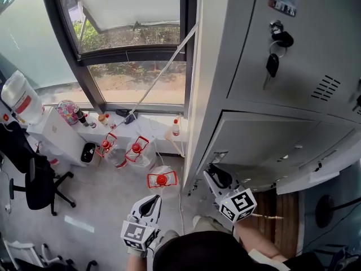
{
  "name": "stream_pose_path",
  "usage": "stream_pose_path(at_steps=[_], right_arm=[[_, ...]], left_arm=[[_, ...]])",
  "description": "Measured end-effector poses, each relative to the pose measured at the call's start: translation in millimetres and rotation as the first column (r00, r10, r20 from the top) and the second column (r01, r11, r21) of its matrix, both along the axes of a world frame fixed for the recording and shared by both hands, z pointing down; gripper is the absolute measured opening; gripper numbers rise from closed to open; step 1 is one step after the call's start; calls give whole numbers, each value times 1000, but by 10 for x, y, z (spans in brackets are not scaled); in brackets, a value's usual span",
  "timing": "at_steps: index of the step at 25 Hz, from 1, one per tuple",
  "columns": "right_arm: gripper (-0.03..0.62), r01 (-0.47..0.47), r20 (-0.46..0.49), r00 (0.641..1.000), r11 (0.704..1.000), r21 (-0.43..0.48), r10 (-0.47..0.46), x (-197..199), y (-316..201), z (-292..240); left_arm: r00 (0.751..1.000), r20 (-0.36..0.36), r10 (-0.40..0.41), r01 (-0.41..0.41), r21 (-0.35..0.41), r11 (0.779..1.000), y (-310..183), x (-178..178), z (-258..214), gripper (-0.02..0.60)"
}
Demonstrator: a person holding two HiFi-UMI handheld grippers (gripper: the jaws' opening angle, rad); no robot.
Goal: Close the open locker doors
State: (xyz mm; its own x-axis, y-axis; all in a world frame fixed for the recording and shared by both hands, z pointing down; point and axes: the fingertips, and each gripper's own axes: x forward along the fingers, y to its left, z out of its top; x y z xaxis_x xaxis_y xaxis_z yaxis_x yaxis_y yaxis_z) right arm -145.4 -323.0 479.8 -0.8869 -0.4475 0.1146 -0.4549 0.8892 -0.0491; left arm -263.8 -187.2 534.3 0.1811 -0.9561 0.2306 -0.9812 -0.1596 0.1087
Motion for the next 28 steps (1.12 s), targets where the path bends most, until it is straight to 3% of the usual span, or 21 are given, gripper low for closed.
stream_pose_path(at_steps=[13,28], right_arm=[[86,45,7,999,999,-1,-45,-77,-167,0],[84,35,15,999,999,-8,-35,30,-77,-37]], left_arm=[[998,3,-59,59,2,998,-75,-46,6,10],[1000,0,-31,31,6,1000,-59,29,0,9]])
